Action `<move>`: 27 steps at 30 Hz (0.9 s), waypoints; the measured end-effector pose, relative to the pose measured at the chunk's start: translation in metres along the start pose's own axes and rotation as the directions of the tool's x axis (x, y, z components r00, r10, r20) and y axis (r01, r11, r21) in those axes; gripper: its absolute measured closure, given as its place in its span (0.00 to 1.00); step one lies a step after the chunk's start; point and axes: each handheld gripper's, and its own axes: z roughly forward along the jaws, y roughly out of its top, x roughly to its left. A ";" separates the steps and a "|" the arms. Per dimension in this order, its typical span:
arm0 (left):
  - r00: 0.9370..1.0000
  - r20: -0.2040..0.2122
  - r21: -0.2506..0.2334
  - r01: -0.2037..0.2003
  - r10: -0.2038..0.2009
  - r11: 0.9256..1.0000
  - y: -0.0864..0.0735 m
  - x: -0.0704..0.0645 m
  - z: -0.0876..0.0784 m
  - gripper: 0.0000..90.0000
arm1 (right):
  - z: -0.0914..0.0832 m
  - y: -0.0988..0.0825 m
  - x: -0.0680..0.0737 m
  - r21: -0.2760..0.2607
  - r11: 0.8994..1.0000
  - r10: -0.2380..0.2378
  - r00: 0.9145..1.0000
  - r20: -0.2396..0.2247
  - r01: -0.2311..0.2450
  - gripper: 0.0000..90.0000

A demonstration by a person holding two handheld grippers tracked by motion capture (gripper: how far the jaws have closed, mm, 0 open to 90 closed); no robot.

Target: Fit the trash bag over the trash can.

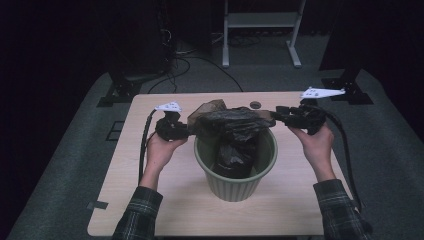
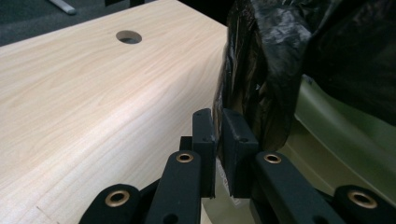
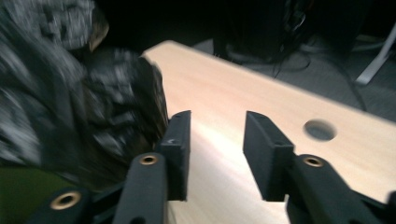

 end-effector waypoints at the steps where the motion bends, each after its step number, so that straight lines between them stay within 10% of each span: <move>1: 1.000 -0.001 -0.002 0.000 0.000 1.000 0.000 0.000 -0.001 0.93 | -0.007 0.003 0.001 -0.023 1.000 -0.003 1.000 -0.018 0.003 0.66; 10: 1.000 0.002 -0.006 0.005 -0.005 1.000 0.000 -0.001 -0.001 0.93 | -0.016 0.028 0.033 -0.084 0.994 -0.084 0.978 -0.192 0.069 0.51; 19: 1.000 0.007 -0.014 0.003 -0.003 1.000 0.002 -0.002 -0.003 0.93 | 0.007 0.043 0.063 -0.074 0.987 -0.157 0.951 -0.265 0.142 0.47; 27: 1.000 0.002 -0.005 0.007 -0.007 1.000 -0.001 -0.002 -0.008 0.95 | 0.020 0.034 0.074 0.014 0.978 -0.189 0.923 -0.335 0.206 1.00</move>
